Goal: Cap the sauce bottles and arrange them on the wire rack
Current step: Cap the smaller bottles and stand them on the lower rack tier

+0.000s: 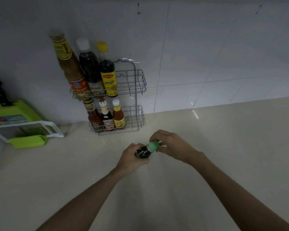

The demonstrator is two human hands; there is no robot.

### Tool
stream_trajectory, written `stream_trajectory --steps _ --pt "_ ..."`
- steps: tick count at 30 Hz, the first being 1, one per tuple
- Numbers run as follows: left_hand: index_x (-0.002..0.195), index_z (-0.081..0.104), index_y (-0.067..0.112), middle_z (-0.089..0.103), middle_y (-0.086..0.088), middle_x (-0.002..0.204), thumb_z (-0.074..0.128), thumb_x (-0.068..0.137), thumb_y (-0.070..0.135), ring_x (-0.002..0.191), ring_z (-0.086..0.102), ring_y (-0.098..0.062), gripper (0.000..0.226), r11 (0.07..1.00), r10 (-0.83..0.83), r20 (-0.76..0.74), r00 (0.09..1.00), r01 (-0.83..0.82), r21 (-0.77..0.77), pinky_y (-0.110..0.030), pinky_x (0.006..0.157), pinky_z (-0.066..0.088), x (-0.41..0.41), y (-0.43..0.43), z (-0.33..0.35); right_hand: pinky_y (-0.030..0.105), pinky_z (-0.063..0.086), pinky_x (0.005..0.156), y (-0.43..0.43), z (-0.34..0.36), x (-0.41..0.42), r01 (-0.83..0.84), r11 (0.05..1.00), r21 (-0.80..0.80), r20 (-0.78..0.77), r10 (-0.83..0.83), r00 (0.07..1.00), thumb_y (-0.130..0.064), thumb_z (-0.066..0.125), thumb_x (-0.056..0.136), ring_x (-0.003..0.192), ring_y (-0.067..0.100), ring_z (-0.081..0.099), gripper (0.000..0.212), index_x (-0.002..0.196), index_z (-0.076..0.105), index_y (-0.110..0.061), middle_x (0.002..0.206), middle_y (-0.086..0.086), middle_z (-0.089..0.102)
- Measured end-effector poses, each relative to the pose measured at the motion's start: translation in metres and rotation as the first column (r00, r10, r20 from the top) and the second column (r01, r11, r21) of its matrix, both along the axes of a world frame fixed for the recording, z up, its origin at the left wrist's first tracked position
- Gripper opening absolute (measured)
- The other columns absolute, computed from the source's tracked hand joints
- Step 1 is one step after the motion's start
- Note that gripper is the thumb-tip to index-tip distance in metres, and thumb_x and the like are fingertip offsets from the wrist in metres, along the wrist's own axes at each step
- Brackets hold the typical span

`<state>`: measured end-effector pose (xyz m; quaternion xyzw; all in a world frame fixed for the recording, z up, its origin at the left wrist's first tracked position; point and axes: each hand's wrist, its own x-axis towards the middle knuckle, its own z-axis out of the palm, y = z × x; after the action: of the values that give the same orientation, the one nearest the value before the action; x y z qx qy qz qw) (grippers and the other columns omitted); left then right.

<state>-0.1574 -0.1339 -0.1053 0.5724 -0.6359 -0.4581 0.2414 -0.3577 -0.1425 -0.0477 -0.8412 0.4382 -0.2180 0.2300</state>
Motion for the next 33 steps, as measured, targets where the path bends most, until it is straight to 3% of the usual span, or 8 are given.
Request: stream_trajectory --steps 4,10,16,19,22,24,28,33 --pt "0.104 0.067 0.028 0.056 0.001 0.093 0.077 0.063 0.015 0.071 0.058 -0.017 0.044 0.983 -0.034 -0.143 0.989 0.059 0.175 -0.029 0.058 0.048 0.013 0.007 0.020 0.030 0.056 0.080 -0.001 0.022 0.010 -0.049 0.992 0.113 0.026 0.046 0.999 -0.001 0.080 0.072 0.093 0.016 0.062 0.037 0.105 0.067 -0.009 0.103 0.003 0.065" --pt "0.084 0.067 0.036 0.059 0.008 0.074 0.074 0.066 0.016 0.076 0.058 -0.013 0.028 0.937 -0.178 -0.256 0.950 0.243 0.252 -0.029 0.072 0.046 0.026 0.017 0.038 0.021 0.054 0.080 0.002 0.049 0.018 -0.079 0.955 0.286 0.068 0.062 0.996 -0.004 0.082 0.069 0.093 0.008 0.064 0.037 0.100 0.066 -0.015 0.098 -0.006 0.068" --pt "0.090 0.067 0.034 0.063 -0.001 0.085 0.075 0.065 0.019 0.084 0.061 -0.021 0.030 0.944 -0.205 -0.234 0.951 0.255 0.211 -0.035 0.078 0.049 0.031 0.025 0.044 0.033 0.052 0.060 0.018 0.062 0.033 0.066 0.966 0.251 -0.213 -0.011 0.977 -0.059 0.068 0.076 0.059 0.016 0.063 0.047 0.089 0.057 -0.015 0.070 0.002 0.068" --pt "0.083 0.066 0.033 0.061 0.001 0.083 0.074 0.069 0.015 0.084 0.060 -0.019 0.025 0.949 -0.204 -0.249 0.947 0.254 0.188 -0.035 0.079 0.048 0.033 0.027 0.050 0.030 0.054 0.072 0.023 0.072 0.033 0.022 0.959 0.281 -0.173 0.028 0.985 -0.062 0.063 0.078 0.077 0.010 0.063 0.054 0.118 0.051 -0.028 0.096 -0.005 0.064" --pt "0.090 0.066 0.033 0.062 0.002 0.086 0.075 0.068 0.016 0.084 0.061 -0.018 0.028 0.950 -0.201 -0.235 0.951 0.247 0.189 -0.035 0.079 0.050 0.035 0.026 0.054 0.034 0.056 0.066 0.022 0.076 0.034 0.058 0.994 0.096 -0.233 -0.035 0.972 -0.056 0.057 0.087 0.061 0.010 0.063 0.036 0.086 0.066 -0.021 0.071 -0.004 0.067" --pt "0.091 0.066 0.032 0.061 0.001 0.086 0.074 0.068 0.018 0.084 0.060 -0.018 0.028 0.946 -0.211 -0.246 0.946 0.261 0.194 -0.036 0.079 0.049 0.034 0.028 0.056 0.035 0.057 0.066 0.022 0.078 0.035 0.168 0.986 -0.005 -0.367 -0.158 0.917 -0.062 0.039 0.092 0.055 0.014 0.064 0.055 0.072 0.066 -0.018 0.062 0.001 0.069" --pt "0.091 0.066 0.030 0.061 0.002 0.084 0.074 0.067 0.020 0.084 0.059 -0.020 0.027 0.953 -0.166 -0.299 0.940 0.231 0.197 -0.038 0.081 0.048 0.034 0.029 0.059 0.030 0.057 0.056 0.028 0.080 0.035 0.082 0.963 0.255 -0.009 -0.082 0.997 -0.049 0.046 0.096 0.072 0.012 0.069 0.034 0.117 0.064 -0.029 0.098 -0.006 0.070" --pt "0.105 0.066 0.020 0.069 -0.006 0.097 0.064 0.069 0.010 0.091 0.066 -0.022 0.037 0.911 -0.168 -0.408 0.897 0.299 0.283 -0.039 0.089 0.049 0.036 0.036 0.063 0.027 0.046 0.065 0.031 0.085 0.034 0.026 0.998 -0.053 -0.373 -0.044 0.927 -0.067 0.042 0.088 0.071 0.008 0.059 0.045 0.116 0.057 -0.036 0.094 -0.015 0.068"
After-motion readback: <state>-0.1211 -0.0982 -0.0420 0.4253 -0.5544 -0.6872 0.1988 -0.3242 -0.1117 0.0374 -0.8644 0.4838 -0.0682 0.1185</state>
